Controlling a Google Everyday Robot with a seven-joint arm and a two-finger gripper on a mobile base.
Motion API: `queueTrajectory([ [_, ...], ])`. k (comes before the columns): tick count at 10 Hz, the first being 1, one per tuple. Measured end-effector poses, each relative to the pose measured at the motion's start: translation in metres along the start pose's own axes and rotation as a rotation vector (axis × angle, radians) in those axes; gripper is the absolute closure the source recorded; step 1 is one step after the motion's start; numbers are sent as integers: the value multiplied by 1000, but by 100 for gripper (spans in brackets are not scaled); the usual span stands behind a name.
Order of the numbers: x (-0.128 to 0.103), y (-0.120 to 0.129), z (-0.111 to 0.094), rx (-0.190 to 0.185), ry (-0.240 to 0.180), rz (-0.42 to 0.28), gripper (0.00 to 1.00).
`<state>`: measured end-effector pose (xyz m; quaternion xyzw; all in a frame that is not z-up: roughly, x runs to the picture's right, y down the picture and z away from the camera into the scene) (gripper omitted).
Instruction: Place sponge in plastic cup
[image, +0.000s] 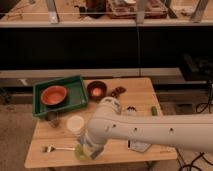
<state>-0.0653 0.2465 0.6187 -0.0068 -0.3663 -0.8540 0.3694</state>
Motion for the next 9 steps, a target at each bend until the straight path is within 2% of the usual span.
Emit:
queueTrajectory([
  [3, 13, -12, 8, 0, 2, -23, 100],
  [6, 20, -10, 9, -6, 10, -20, 100],
  [9, 27, -7, 17, -12, -11, -30, 100],
])
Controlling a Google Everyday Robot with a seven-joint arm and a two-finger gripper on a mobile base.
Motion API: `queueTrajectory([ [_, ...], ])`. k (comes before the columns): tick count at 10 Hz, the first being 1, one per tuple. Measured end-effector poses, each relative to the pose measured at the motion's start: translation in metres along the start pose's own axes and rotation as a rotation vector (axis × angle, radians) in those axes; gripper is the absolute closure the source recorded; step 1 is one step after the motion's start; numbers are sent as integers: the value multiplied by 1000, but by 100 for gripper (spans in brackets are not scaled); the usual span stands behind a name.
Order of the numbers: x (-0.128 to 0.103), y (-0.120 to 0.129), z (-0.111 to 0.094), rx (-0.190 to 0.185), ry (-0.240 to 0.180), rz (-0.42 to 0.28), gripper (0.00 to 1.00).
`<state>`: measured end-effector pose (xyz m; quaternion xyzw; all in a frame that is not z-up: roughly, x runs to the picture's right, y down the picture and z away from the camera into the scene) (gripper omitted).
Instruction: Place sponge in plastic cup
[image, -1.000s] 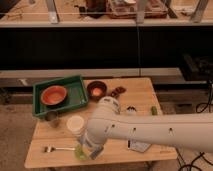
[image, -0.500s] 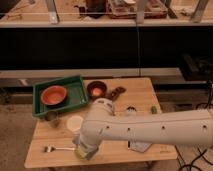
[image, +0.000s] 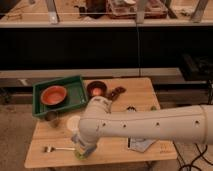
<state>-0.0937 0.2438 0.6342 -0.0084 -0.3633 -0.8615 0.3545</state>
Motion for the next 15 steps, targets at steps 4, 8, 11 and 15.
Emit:
queueTrajectory([
  [4, 1, 4, 30, -10, -56, -3, 100],
  [8, 4, 4, 43, -25, -68, 3, 73],
  [11, 0, 1, 45, -37, -80, -3, 43],
  [15, -1, -7, 48, -44, -97, -21, 38],
])
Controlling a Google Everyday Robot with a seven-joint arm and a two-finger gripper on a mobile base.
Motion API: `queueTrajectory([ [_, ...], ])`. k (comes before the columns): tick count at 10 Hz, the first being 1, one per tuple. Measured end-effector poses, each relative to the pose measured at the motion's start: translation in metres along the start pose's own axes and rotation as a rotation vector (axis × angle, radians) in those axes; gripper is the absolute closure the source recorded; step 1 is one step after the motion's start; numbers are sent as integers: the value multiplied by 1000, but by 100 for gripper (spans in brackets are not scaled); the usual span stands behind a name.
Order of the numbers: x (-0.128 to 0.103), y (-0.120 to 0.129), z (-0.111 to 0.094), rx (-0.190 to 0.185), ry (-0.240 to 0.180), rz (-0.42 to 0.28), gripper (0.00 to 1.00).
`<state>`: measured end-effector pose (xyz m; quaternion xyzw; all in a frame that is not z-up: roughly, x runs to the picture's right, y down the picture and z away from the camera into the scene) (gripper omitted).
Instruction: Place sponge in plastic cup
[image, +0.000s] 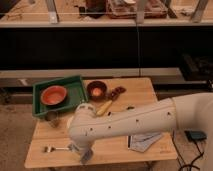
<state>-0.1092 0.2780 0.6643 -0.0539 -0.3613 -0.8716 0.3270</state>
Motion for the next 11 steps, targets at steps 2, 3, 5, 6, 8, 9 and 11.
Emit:
queueTrajectory([
  [2, -1, -1, 1, 1, -11, -2, 38],
  [3, -1, 0, 2, 0, -14, -1, 38],
  [5, -4, 3, 2, -4, -18, 6, 38],
  [6, -6, 6, 0, -6, -17, 17, 38],
  [8, -10, 15, -5, 24, 13, 58, 38],
  [9, -18, 27, -8, 98, 49, 116, 38],
  [11, -34, 50, -12, 219, 109, 258, 38],
])
